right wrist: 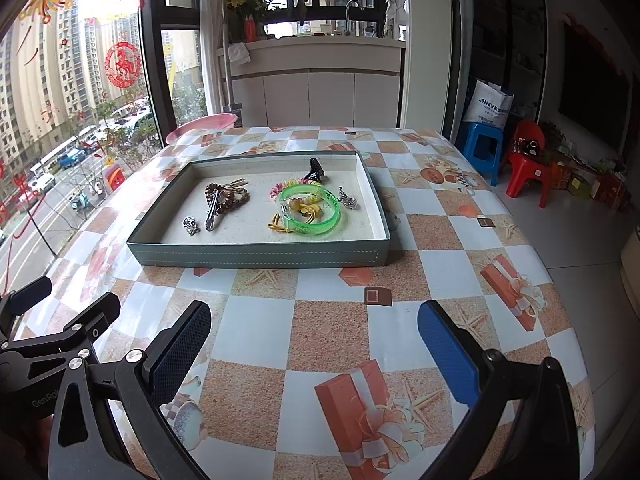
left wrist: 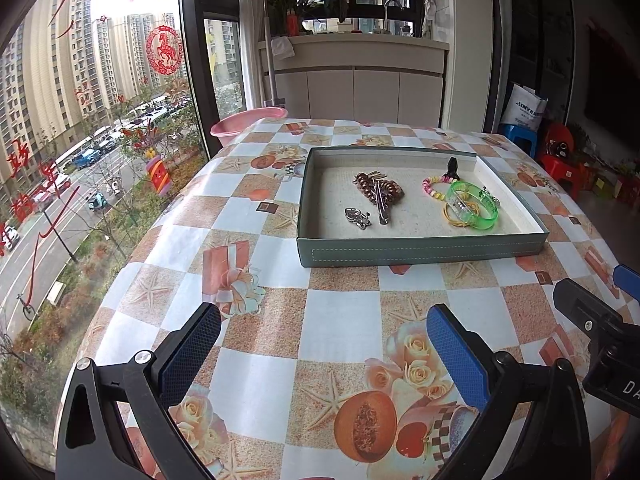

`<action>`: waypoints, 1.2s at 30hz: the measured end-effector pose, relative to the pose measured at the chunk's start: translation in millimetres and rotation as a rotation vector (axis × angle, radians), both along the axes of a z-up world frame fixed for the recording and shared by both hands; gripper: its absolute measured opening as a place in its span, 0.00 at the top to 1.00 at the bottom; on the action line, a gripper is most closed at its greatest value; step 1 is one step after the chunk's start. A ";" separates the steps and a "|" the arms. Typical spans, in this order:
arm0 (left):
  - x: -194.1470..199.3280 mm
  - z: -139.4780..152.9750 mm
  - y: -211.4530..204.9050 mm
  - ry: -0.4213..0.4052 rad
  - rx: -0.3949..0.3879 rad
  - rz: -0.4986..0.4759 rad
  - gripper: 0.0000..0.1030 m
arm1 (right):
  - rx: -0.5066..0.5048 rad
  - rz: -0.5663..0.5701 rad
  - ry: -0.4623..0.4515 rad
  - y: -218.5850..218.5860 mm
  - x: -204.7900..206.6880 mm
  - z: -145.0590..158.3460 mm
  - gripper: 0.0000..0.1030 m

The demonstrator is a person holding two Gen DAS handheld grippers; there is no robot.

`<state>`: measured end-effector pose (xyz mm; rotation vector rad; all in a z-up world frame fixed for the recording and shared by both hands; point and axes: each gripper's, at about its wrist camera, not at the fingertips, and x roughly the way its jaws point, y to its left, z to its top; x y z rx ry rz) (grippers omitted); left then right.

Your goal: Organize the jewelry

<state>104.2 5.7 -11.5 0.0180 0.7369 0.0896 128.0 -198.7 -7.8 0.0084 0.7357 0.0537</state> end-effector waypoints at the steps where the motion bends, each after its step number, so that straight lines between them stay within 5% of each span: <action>1: 0.0 0.1 -0.1 -0.001 0.001 -0.001 0.00 | 0.001 0.001 0.000 0.2 0.2 0.6 0.00; 36: -0.3 -1.9 -1.9 0.002 0.015 -0.008 0.00 | 0.007 -0.001 0.001 1.0 0.2 0.6 0.00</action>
